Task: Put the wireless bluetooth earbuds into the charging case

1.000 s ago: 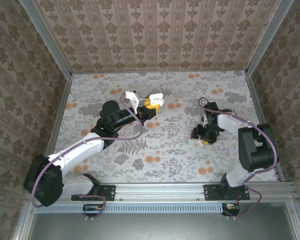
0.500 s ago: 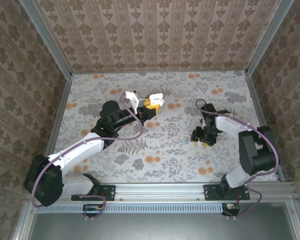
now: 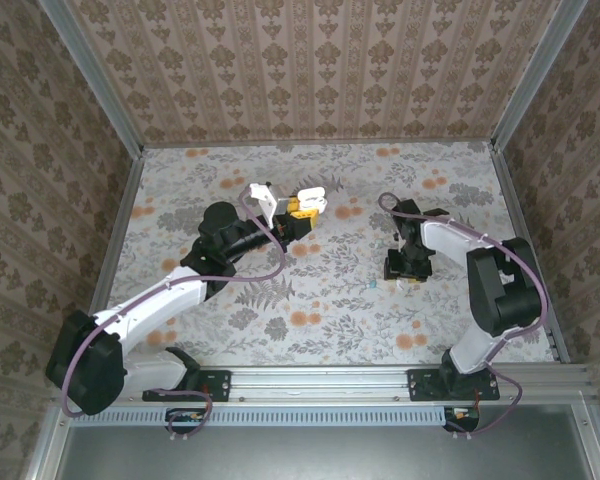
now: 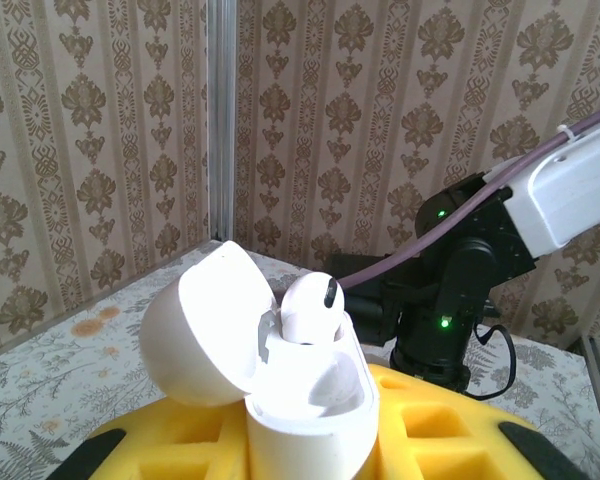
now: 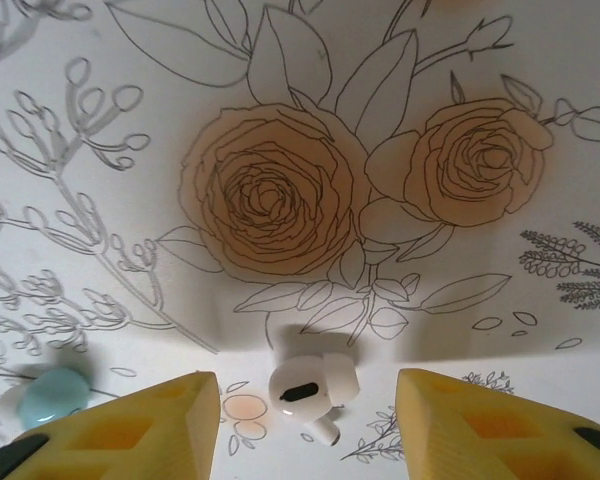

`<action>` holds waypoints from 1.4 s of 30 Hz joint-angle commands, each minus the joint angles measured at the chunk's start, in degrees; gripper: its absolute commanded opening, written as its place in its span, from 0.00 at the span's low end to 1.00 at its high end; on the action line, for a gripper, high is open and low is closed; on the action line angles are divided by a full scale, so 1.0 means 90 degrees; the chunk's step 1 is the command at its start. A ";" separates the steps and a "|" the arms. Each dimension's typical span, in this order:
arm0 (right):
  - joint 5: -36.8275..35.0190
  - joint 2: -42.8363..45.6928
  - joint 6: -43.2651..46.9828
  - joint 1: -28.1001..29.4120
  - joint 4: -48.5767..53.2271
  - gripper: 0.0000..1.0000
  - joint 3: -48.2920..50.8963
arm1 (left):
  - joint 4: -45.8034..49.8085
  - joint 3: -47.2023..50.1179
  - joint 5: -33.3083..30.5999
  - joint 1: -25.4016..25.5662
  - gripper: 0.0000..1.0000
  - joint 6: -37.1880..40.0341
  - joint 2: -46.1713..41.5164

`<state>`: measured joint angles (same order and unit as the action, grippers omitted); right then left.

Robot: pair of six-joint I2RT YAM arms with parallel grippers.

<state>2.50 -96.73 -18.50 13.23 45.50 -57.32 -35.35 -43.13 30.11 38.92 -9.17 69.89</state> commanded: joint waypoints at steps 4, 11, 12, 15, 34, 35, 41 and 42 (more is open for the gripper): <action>-0.0363 -0.0353 0.0420 0.0120 0.0389 0.49 -0.0264 | 0.0022 -0.0002 -0.0045 -0.0047 0.26 0.0130 -0.0148; -0.0370 -0.0546 0.0606 0.0168 0.0411 0.45 -0.0396 | 0.0029 -0.0030 -0.0055 -0.0049 0.26 0.0135 -0.0109; -0.0366 -0.0566 0.0615 0.0173 0.0428 0.43 -0.0406 | 0.0029 -0.0035 -0.0055 -0.0062 0.26 0.0138 -0.0107; -0.0322 -0.0602 0.0616 0.0177 0.0439 0.42 -0.0420 | 0.0041 -0.0031 -0.0069 -0.0058 0.26 0.0131 -0.0106; -0.0351 -0.0162 0.0193 0.0216 0.0501 0.30 -0.0298 | 0.0061 -0.0059 -0.0055 -0.0056 0.26 0.0116 -0.0071; -0.0321 -0.0014 0.0152 0.0209 0.0534 0.30 -0.0318 | 0.0061 -0.0061 -0.0054 -0.0056 0.26 0.0120 -0.0063; 0.0329 0.1362 -0.0327 0.0210 0.0475 0.30 -0.0598 | 0.0051 -0.0080 -0.0093 -0.0056 0.26 0.0108 0.0044; 0.0487 0.1619 -0.0472 0.0214 0.0388 0.30 -0.0651 | 0.0033 -0.0079 -0.0103 -0.0056 0.26 0.0100 0.0073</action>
<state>2.24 -88.42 -18.57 14.83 48.45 -60.66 -35.14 -43.13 29.69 38.89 -9.17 70.00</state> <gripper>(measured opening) 0.300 0.262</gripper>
